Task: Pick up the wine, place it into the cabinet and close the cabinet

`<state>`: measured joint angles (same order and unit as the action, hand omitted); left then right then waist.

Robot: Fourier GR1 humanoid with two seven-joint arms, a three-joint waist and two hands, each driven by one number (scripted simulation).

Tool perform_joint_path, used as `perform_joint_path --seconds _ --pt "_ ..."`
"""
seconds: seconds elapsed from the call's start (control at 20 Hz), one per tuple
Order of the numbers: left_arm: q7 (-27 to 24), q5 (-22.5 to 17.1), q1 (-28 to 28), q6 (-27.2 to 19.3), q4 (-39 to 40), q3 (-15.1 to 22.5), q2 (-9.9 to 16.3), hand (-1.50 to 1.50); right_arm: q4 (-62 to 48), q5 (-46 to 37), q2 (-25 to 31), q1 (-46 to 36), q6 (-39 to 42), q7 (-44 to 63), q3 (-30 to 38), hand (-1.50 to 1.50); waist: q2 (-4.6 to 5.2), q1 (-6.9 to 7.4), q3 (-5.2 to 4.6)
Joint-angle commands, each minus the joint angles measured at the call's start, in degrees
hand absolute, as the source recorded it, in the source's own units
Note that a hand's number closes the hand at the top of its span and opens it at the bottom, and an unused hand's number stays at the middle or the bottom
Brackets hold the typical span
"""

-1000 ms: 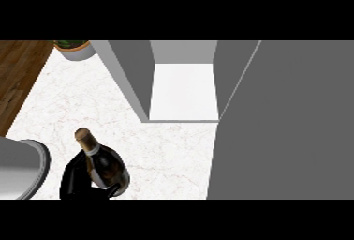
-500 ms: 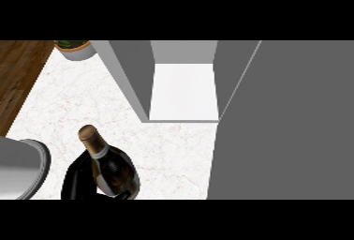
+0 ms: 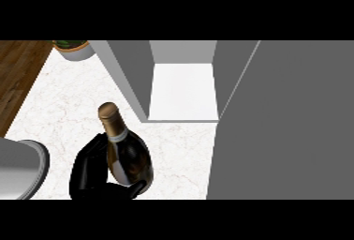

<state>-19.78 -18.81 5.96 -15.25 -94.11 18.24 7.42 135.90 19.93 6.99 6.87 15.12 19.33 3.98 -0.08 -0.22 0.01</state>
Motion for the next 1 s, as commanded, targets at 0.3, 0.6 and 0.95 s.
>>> perform_joint_path --seconds 0.3,0.6,0.95 --pt "12.7 6.5 -13.7 -9.8 0.7 4.1 -7.2 1.5 -1.4 4.8 0.8 -0.6 1.6 -0.5 4.9 -1.5 0.08 -0.23 0.02" --pt "8.5 4.6 -19.7 -15.5 10.3 6.7 -7.4 1.5 0.2 4.2 0.3 1.6 3.9 -1.7 4.9 -1.5 0.09 -0.33 -0.01" --pt "9.2 8.9 -27.5 -19.0 18.1 4.7 -7.4 1.5 4.6 5.5 1.2 0.3 1.9 2.6 6.1 -1.5 0.08 -0.43 -0.02"
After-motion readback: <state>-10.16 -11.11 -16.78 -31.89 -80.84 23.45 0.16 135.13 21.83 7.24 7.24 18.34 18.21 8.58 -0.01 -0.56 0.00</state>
